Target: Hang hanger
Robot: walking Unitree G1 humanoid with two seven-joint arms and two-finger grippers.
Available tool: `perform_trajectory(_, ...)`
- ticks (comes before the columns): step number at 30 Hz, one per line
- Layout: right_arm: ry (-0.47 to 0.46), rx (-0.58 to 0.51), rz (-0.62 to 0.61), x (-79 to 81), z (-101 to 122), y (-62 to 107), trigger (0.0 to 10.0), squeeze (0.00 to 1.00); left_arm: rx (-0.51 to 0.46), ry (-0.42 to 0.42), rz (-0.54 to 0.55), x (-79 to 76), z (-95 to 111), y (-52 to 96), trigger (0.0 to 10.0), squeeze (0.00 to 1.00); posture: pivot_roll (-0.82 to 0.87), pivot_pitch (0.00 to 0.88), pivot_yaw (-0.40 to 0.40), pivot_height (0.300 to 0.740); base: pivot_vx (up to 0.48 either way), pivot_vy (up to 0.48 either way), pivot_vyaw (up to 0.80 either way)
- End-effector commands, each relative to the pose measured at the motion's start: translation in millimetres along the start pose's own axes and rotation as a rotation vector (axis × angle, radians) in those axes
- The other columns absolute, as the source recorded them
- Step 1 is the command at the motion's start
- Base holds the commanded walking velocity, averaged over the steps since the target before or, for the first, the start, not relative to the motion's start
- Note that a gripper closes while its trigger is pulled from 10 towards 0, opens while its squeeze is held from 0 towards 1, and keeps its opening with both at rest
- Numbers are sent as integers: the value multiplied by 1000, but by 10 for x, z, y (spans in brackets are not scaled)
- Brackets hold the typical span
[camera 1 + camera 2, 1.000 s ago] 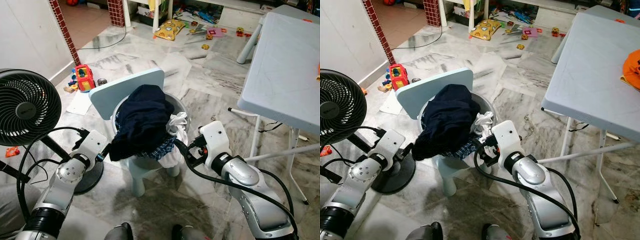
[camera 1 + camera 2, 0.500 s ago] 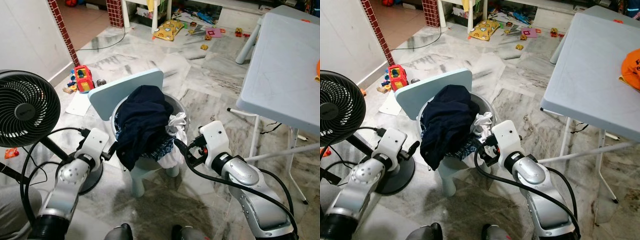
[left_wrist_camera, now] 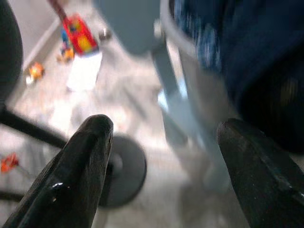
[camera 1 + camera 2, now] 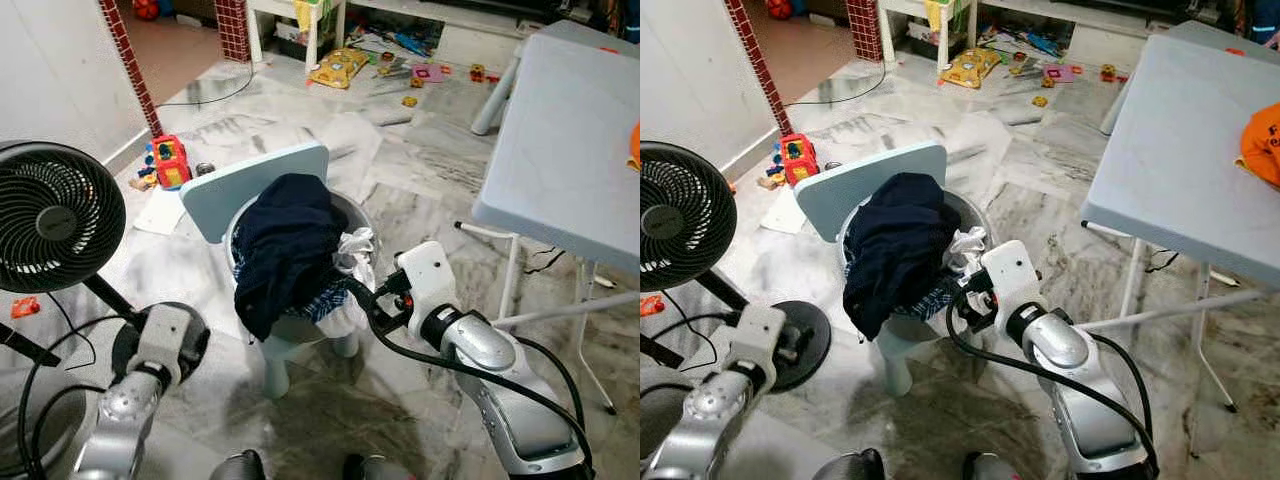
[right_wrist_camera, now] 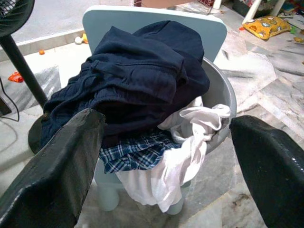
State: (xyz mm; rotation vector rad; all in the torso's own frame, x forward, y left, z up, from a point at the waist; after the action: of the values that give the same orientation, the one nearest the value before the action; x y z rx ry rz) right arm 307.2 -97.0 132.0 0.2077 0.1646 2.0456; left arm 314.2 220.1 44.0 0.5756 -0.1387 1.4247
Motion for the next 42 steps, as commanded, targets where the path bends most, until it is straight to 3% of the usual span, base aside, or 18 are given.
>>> perform_trajectory(1, 6, -5, -10, -32, 22, 50, 10000, 0, -69, 43, 17, -8, 150, 0, 10000, 0, -136, 140, -16, 740, 0, 0, 0)
perform_trajectory(7, 0, -20, -38, -97, 43, 70, 10000, 0, -162, 126, 47, -78, 400, 128, 10000, 0, -123, 142, -15, 740, 0, 0, 0)
perform_trajectory(10, -17, -28, -49, -113, 50, 56, 10000, 0, -239, 181, 79, -185, 550, 390, 10000, 0, -109, 144, -19, 740, 0, 0, 0)
perform_trajectory(11, -22, -29, -48, -111, 50, 49, 10000, 0, -260, 175, 85, -225, 554, 506, 10000, 0, -101, 146, -21, 740, 0, 0, 0)
perform_trajectory(13, -24, -29, -46, -108, 50, 44, 10000, 0, -263, 167, 91, -251, 523, 599, 10000, 0, -95, 147, -23, 740, 0, 0, 0)
perform_trajectory(16, -33, -26, -40, -100, 45, 34, 10000, 0, -174, 188, 100, -262, 262, 716, 10000, 0, -86, 152, -31, 740, 0, 0, 0)
perform_trajectory(21, -35, -14, -31, -88, 13, 45, 10000, 0, -108, 202, 142, -189, 106, 732, 10000, 0, -90, 160, -38, 740, 0, 0, 0)
perform_trajectory(33, -64, 61, -59, -104, -163, 308, 10000, 0, -115, 234, 109, -321, 207, 843, 10000, 0, -113, 227, -84, 740, 0, 0, 0)
perform_trajectory(42, -86, 107, -57, -63, -212, 373, 10000, 0, -104, 271, 126, -260, 249, 821, 10000, 0, -117, 286, -98, 740, 0, 0, 0)
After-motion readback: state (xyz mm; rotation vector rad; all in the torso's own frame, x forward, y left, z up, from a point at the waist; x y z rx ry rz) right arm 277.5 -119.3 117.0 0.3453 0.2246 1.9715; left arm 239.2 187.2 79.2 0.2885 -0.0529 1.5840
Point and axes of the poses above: a point about 5 cm out from each wrist's last joint towards the gripper, its own y axis pointing back from the gripper into the wrist, its own z axis along the axis of the wrist's last joint, x = y × z, the point moved 4 cm from there along -y, pointing out of the wrist towards the gripper, and after that the axes turned 12 degrees about -y, right-handed, at the moved point
